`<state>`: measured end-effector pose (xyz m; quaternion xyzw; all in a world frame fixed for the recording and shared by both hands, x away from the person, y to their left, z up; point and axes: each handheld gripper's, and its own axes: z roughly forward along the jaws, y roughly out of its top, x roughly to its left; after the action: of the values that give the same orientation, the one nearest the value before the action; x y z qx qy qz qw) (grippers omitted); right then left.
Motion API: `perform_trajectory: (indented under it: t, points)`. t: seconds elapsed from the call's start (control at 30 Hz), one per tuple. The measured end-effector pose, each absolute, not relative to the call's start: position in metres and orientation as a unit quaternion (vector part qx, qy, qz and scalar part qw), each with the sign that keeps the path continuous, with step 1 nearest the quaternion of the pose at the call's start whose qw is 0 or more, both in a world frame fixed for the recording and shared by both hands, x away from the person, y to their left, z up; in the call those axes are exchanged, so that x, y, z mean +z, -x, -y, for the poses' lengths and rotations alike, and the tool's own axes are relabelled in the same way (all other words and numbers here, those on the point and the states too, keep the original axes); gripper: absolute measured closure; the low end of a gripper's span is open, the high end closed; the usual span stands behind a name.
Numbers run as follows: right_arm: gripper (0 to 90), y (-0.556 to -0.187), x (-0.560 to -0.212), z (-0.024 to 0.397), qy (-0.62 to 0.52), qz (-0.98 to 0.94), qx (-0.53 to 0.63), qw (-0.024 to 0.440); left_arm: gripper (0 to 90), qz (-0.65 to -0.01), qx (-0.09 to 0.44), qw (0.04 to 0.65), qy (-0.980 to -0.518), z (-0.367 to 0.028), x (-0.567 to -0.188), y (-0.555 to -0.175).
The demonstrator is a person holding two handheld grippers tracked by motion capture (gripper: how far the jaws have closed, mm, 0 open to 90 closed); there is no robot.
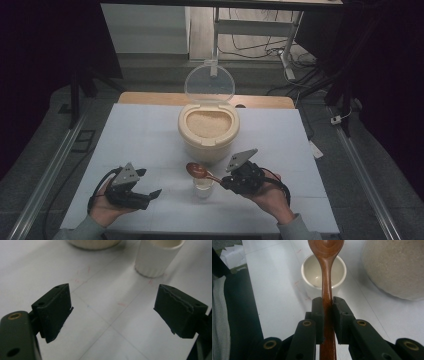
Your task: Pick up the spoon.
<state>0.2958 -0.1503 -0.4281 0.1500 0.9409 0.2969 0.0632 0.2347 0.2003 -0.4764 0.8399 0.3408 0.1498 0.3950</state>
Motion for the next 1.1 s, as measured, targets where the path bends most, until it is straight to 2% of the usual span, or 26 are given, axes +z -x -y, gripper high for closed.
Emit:
perform_trajectory:
  t: [0.43, 0.9, 1.1]
  points:
    - [79.4, -0.291, -0.426, 0.145, -0.131, -0.942, 0.302, 0.058, 16.8, -0.266, 0.143, 0.388, -0.871, -0.164, -0.442, -0.243]
    - [79.4, -0.287, -0.431, 0.135, -0.11, -0.948, 0.294, 0.049, 17.5, -0.211, 0.138, 0.366, -0.896, -0.128, -0.429, -0.252]
    - [79.5, -0.284, -0.434, 0.129, -0.098, -0.952, 0.287, 0.044, 20.9, -0.173, 0.125, 0.352, -0.912, -0.107, -0.428, -0.256]
